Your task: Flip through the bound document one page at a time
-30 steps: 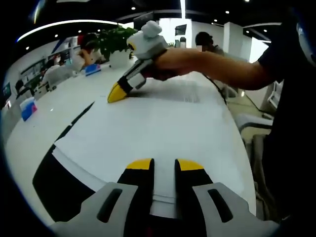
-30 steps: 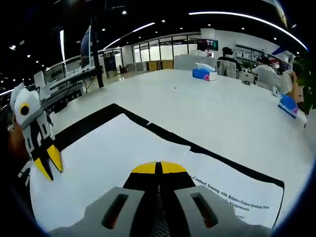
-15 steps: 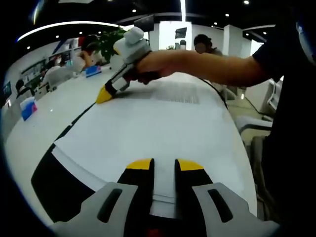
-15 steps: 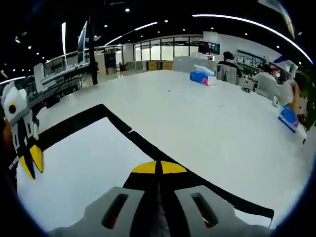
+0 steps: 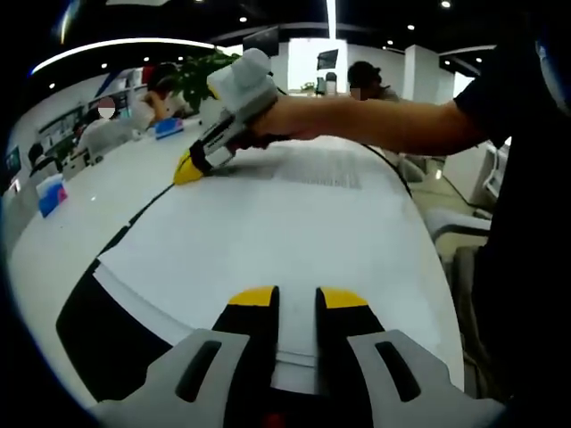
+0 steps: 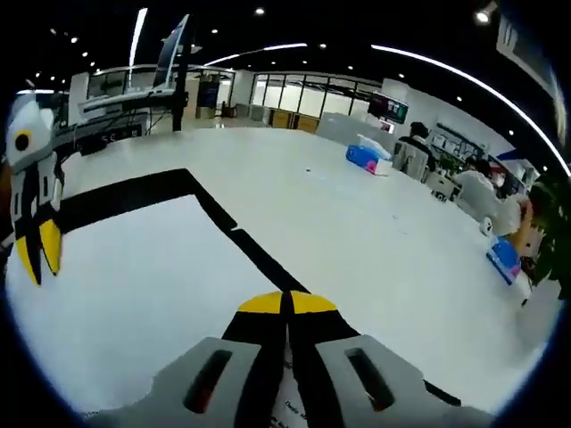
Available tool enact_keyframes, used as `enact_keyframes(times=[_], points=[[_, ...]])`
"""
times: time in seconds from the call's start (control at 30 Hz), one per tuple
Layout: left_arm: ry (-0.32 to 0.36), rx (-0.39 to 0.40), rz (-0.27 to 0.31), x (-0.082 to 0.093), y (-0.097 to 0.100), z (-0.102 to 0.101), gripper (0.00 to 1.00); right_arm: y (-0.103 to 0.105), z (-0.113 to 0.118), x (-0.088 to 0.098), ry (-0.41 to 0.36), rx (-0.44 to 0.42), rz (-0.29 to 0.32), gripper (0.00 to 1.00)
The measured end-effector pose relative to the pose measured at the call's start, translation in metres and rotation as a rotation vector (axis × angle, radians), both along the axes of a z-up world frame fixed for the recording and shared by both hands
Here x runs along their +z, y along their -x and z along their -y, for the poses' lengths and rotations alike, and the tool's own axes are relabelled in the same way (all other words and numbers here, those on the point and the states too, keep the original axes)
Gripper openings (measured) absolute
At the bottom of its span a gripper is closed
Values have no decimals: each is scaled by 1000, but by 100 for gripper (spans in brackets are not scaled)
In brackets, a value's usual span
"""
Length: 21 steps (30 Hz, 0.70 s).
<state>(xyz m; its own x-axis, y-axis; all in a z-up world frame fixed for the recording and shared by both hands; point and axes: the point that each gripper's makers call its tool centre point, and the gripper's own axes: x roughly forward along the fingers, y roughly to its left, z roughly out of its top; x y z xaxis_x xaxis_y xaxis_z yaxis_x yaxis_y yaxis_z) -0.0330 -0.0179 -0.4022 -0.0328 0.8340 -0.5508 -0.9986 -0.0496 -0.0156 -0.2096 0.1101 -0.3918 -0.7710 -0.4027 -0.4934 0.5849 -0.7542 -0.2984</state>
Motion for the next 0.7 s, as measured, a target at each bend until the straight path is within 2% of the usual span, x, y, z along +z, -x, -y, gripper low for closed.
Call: enact_keyframes(times=[0.03, 0.1, 0.17, 0.43, 0.7], points=[[1, 0, 0, 0, 0, 0, 19, -2, 1, 0, -27, 8, -15, 3], [6, 1, 0, 0, 0, 0, 19, -7, 2, -1, -26, -1, -18, 3], [10, 1, 2, 0, 0, 0, 19, -11, 1, -1, 38, -38, 15, 3], [8, 23, 6, 0, 1, 0, 19, -28, 1, 0, 134, -72, 38, 2], [44, 45, -1, 0, 0, 0, 18, -58, 2, 2, 110, -67, 61, 2]])
